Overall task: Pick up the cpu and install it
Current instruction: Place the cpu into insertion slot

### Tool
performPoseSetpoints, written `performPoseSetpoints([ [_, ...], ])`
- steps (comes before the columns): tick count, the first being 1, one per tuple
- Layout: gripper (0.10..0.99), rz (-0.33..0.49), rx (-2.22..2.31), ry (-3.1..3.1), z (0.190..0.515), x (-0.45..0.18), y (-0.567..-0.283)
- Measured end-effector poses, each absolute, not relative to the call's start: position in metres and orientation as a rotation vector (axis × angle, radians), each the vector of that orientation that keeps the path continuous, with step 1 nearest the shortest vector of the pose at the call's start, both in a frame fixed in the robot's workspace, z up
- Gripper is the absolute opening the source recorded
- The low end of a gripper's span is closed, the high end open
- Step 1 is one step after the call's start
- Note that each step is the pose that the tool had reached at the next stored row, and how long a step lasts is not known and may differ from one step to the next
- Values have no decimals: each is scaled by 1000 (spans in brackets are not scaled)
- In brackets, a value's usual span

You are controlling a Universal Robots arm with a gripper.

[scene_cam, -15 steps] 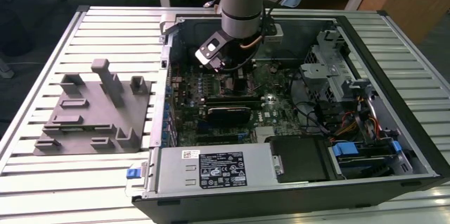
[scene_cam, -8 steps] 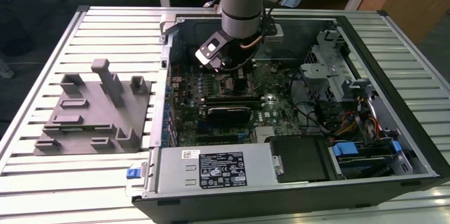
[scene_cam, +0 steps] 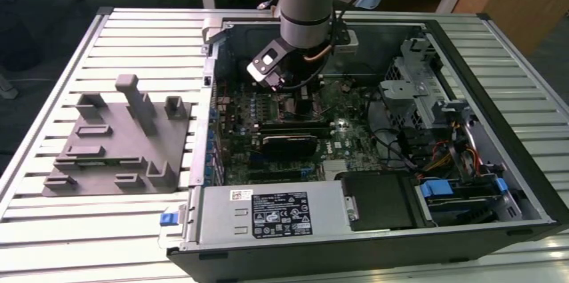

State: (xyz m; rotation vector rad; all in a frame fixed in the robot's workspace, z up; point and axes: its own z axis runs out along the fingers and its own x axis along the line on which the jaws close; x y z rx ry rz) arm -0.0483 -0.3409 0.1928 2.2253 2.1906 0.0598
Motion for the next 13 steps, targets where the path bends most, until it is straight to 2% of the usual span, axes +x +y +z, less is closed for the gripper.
performPoseSetpoints([
  [13,549,61,2225,2191,193,-48,-341],
])
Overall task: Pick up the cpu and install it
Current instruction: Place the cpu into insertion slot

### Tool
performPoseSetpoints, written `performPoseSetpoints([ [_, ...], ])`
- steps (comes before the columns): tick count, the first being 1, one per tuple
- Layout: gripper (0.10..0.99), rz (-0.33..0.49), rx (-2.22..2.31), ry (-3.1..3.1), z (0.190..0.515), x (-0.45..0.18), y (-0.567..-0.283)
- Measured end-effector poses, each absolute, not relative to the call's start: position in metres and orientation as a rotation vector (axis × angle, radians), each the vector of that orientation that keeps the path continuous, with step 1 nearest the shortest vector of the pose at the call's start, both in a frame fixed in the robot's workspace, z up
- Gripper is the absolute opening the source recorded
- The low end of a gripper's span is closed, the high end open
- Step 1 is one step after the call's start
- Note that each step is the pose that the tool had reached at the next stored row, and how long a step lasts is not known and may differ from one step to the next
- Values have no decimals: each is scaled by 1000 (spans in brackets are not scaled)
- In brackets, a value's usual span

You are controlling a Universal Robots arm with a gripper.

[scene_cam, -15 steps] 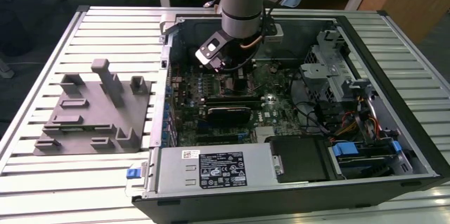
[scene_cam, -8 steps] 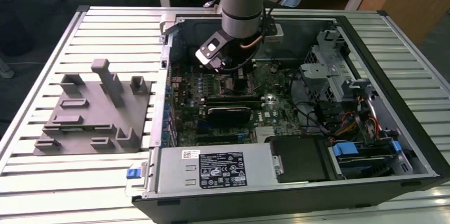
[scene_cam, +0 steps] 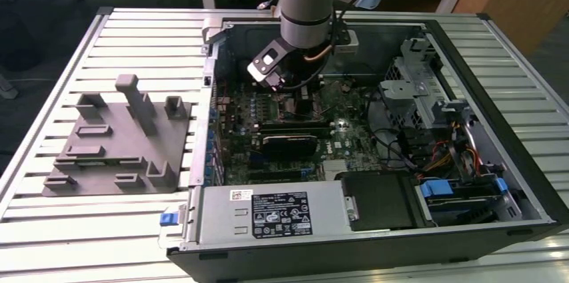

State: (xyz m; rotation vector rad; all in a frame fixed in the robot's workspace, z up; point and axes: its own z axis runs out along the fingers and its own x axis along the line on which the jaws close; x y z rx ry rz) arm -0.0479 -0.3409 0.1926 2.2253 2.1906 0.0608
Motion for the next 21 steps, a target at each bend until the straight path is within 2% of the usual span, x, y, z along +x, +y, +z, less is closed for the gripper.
performPoseSetpoints([
  [1,549,61,2225,2191,193,-48,-341],
  [2,612,60,2225,2191,193,-48,-341],
  [21,600,60,2225,2191,201,-48,-341],
])
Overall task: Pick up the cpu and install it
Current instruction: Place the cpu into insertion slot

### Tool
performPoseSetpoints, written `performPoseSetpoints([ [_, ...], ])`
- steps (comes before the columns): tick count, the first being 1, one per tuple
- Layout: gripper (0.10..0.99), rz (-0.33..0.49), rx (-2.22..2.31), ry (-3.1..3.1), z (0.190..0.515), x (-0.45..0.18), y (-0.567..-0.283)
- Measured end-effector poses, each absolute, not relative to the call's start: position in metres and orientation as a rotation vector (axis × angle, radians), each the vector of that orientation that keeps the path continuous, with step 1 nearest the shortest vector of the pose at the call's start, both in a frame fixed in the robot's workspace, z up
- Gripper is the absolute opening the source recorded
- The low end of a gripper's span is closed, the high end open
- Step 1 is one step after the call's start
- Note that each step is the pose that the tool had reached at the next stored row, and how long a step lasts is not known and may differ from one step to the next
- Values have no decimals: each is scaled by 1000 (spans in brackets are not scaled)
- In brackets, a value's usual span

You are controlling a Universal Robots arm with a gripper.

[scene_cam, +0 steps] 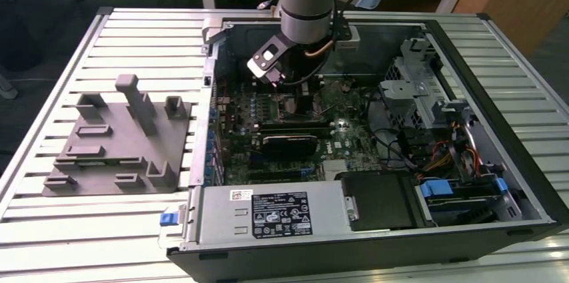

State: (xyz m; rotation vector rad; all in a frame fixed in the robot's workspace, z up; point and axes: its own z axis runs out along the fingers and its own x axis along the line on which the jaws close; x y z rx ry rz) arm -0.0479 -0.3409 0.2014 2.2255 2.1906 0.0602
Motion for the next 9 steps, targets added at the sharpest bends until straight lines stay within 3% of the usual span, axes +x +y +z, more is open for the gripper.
performPoseSetpoints([
  [3,537,60,2225,2191,201,-48,-341],
  [6,357,60,2225,2191,201,-48,-341],
  [9,298,60,2226,2191,201,-48,-341],
])
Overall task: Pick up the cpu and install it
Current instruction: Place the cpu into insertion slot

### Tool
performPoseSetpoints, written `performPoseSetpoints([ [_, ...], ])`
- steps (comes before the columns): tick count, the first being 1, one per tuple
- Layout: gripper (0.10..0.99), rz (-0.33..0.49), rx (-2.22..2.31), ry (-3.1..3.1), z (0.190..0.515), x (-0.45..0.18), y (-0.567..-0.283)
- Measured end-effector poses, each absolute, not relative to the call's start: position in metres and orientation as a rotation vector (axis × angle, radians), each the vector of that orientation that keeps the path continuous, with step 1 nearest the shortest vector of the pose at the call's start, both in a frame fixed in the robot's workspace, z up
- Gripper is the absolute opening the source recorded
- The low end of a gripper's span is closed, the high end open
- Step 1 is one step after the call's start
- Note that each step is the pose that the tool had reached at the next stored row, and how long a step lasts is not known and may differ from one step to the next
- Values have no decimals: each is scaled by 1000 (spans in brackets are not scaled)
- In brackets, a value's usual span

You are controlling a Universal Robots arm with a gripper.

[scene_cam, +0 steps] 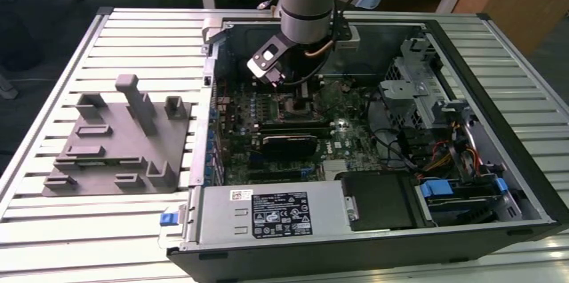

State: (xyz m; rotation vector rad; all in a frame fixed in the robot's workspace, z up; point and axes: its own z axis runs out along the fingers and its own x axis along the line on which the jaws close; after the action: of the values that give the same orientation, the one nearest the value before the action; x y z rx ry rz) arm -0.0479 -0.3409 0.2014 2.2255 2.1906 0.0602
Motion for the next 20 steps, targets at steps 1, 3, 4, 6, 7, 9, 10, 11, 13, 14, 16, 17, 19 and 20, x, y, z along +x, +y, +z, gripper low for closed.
performPoseSetpoints([
  [1,239,60,2226,2191,201,-48,-341],
  [3,122,60,2226,2190,201,-48,-341],
  [4,122,60,2226,2190,201,-48,-341],
  [6,106,60,2226,2190,201,-48,-341],
  [7,106,60,2226,2190,201,-48,-341],
  [9,106,60,2226,2190,201,-48,-341],
  [10,106,60,2226,2190,201,-48,-341],
  [11,106,60,2226,2191,201,-48,-341],
  [13,106,60,2226,2191,200,-48,-341],
  [14,106,60,2226,2191,200,-48,-341],
  [16,106,61,2226,2191,200,-48,-341],
  [17,106,60,2226,2191,199,-48,-341],
  [19,106,59,2226,2191,199,-48,-341],
  [20,106,60,2226,2191,199,-48,-341],
])
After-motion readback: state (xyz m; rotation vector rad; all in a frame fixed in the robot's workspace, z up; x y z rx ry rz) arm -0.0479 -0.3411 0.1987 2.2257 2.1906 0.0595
